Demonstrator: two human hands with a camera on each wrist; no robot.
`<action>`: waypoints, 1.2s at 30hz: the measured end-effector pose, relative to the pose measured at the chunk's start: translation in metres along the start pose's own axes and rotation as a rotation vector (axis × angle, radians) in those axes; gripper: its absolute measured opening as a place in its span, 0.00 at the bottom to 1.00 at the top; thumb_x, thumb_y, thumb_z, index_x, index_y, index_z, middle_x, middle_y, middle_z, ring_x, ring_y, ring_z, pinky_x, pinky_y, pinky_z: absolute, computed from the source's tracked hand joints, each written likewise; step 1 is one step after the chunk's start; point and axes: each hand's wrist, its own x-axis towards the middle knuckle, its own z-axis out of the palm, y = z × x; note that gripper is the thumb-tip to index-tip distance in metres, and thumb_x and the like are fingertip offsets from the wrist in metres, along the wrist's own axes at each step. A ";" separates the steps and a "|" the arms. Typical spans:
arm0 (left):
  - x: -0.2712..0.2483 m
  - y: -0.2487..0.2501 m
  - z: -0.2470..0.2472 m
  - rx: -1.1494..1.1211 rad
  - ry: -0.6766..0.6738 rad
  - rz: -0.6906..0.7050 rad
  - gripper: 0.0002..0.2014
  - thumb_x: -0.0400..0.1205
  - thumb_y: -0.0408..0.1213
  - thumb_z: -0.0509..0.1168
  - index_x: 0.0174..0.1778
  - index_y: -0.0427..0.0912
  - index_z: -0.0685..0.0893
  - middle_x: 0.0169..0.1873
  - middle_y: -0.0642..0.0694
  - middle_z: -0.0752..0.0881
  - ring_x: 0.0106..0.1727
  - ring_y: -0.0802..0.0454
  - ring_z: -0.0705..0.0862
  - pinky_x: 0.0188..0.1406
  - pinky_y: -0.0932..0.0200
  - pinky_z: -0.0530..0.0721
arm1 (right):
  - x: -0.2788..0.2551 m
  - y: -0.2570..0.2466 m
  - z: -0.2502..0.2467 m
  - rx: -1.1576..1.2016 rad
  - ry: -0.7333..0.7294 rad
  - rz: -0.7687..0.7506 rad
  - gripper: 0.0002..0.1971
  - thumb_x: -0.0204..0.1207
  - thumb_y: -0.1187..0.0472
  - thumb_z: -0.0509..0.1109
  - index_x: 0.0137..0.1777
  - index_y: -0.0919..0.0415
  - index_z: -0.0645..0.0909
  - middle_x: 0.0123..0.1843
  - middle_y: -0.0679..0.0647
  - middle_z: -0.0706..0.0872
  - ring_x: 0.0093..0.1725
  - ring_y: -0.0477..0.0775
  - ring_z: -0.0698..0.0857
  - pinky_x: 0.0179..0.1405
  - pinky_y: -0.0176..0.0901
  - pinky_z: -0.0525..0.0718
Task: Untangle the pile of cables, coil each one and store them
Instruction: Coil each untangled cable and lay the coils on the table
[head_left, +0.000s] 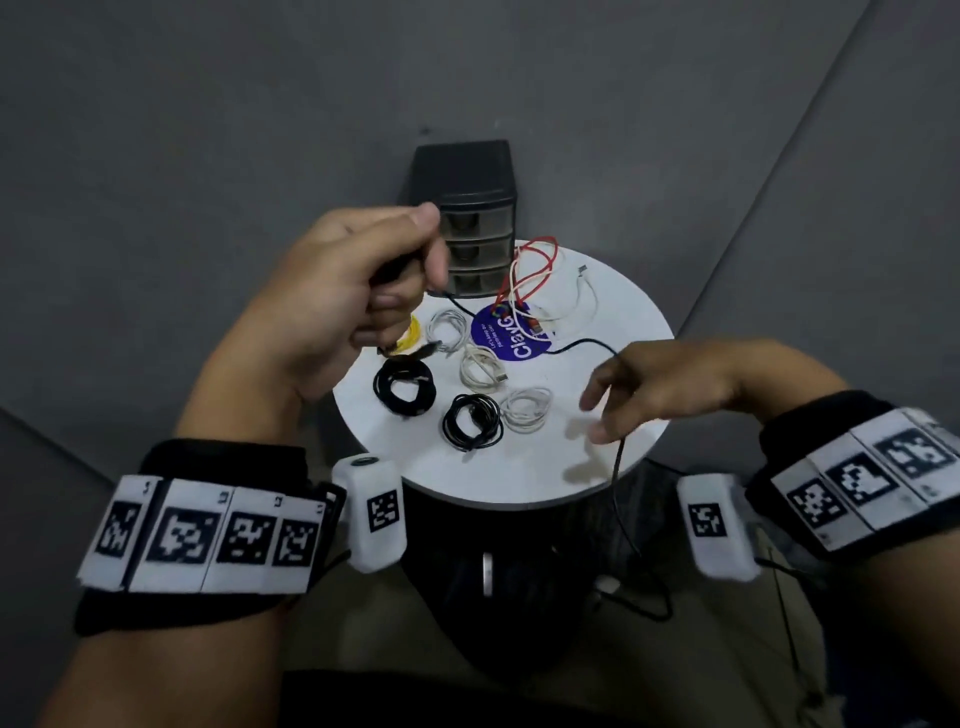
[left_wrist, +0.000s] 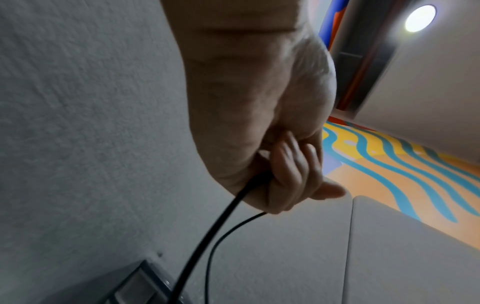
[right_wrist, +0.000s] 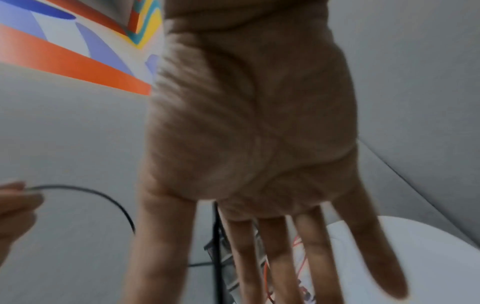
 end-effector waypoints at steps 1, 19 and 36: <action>-0.002 0.000 -0.001 -0.012 -0.012 -0.010 0.19 0.89 0.41 0.58 0.34 0.38 0.82 0.19 0.50 0.63 0.18 0.58 0.54 0.18 0.66 0.53 | -0.001 0.002 -0.004 0.022 0.032 0.008 0.26 0.69 0.45 0.82 0.66 0.49 0.82 0.55 0.50 0.92 0.57 0.50 0.88 0.59 0.50 0.83; 0.003 -0.017 0.008 -0.167 -0.076 -0.161 0.20 0.90 0.36 0.52 0.47 0.28 0.86 0.19 0.52 0.59 0.19 0.58 0.48 0.17 0.67 0.48 | 0.034 -0.071 -0.006 0.583 0.290 -0.662 0.04 0.74 0.62 0.72 0.43 0.63 0.82 0.40 0.60 0.87 0.48 0.50 0.88 0.55 0.46 0.79; 0.036 -0.054 0.011 -0.563 0.305 -0.141 0.18 0.93 0.30 0.48 0.68 0.22 0.78 0.43 0.38 0.90 0.32 0.58 0.84 0.30 0.70 0.82 | 0.047 -0.082 0.028 0.364 0.309 -0.491 0.14 0.87 0.60 0.64 0.42 0.68 0.81 0.22 0.42 0.71 0.23 0.43 0.68 0.24 0.35 0.68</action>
